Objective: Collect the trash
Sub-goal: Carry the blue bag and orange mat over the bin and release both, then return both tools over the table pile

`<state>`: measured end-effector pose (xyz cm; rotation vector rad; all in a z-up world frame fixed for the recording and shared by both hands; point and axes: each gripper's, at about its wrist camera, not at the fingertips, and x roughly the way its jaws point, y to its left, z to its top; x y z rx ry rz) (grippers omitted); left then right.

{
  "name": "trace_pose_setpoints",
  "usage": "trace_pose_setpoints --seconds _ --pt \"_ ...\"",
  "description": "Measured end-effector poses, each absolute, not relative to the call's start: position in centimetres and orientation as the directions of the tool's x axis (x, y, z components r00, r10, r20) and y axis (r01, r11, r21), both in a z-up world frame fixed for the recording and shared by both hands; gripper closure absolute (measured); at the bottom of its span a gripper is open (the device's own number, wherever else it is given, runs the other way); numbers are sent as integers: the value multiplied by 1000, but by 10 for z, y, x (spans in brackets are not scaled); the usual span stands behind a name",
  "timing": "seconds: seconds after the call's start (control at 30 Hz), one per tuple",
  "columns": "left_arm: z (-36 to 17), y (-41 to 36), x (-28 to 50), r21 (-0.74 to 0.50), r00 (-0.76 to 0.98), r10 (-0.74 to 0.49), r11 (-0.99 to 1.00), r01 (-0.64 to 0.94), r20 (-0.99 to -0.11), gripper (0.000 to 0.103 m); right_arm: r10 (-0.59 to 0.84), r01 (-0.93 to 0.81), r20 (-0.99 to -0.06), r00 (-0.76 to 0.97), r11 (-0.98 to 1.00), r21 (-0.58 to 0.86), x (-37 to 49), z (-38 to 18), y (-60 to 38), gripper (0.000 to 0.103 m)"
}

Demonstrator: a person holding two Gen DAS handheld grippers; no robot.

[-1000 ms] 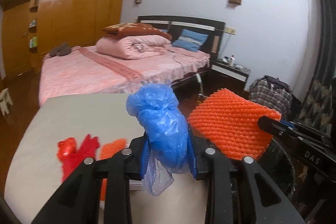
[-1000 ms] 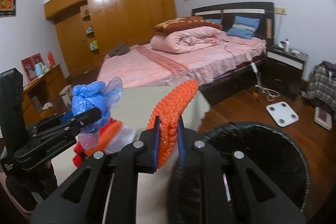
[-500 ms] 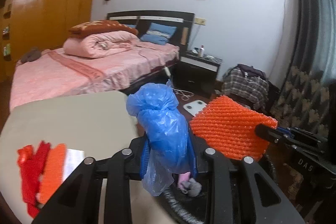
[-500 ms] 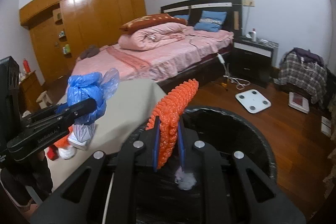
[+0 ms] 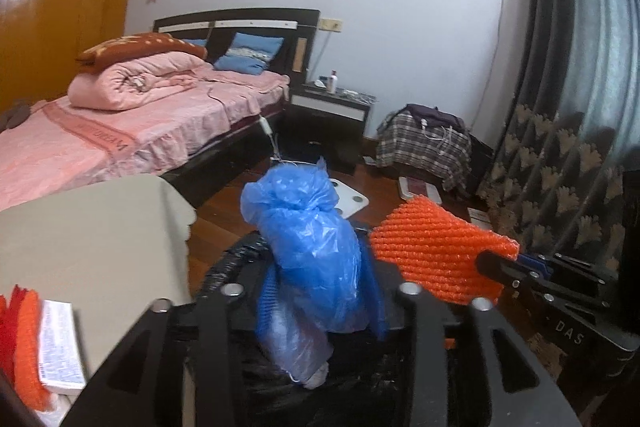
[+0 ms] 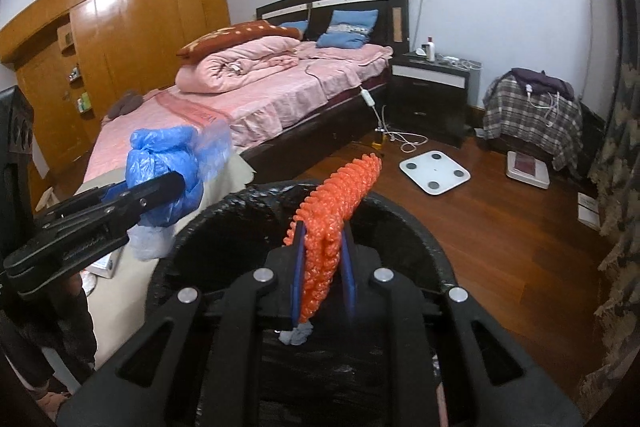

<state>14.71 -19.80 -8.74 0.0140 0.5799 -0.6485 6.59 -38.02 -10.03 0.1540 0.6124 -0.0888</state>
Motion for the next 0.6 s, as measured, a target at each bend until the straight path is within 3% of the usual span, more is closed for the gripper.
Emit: trace_pose_setpoints --seconds 0.07,0.13,0.2,0.27,0.3,0.43,0.6 --pt "-88 -198 147 -165 645 -568 801 576 -511 41 -50 141 -579 813 984 112 64 -102 -383 75" --pt "-87 -193 146 -167 650 -568 803 572 -504 37 -58 149 -579 813 983 110 64 -103 -384 65" --pt "-85 -186 145 -162 663 -555 814 558 -503 34 -69 158 -574 816 982 107 63 -102 -384 50" --pt "-82 -176 144 -143 686 -532 829 540 -495 27 -80 168 -560 825 980 108 61 -100 -381 21" --pt "-80 -168 143 -127 706 -512 842 524 -490 25 -83 170 -552 830 979 109 60 -98 -380 15" --pt "-72 -131 137 -90 769 -436 889 449 -467 16 -47 132 -520 853 983 126 61 -92 -364 7" --pt "-66 -80 128 -35 837 -319 940 339 -445 14 32 49 -511 859 988 145 74 -87 -326 7"
